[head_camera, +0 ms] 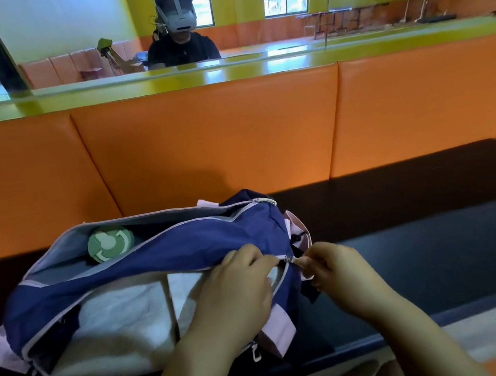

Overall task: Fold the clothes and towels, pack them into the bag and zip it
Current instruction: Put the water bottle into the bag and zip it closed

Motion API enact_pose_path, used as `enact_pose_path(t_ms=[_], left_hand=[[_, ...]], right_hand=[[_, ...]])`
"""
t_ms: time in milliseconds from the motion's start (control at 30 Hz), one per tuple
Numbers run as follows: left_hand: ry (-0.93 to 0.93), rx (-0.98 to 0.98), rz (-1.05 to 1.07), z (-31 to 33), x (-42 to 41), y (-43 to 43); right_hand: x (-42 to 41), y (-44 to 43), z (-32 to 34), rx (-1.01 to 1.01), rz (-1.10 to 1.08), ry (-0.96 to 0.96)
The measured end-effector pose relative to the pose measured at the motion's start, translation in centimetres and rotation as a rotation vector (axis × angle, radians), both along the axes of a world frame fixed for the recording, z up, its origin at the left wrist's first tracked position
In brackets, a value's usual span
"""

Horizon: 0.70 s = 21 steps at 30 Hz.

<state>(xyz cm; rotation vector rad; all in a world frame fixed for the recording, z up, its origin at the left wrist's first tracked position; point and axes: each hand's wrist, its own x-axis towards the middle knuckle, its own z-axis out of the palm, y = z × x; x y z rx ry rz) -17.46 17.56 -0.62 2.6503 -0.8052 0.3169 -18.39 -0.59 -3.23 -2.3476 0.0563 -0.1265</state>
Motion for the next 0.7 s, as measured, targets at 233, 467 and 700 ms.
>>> enact_pose_path(t_ms=[233,467,700], left_hand=[[0.034,0.096,-0.023,0.7,1.4,-2.2],[0.013,-0.027,0.026,1.0,1.8,-3.1],[0.091,-0.182,0.163,0.7,1.1,-3.3]], right_hand=[[-0.4,-0.4,2.4,0.043,0.145,-0.015],[-0.6,-1.7,2.0,0.304,0.196,-0.001],[0.8,-0.4,0.4,0.088,0.196,-0.071]])
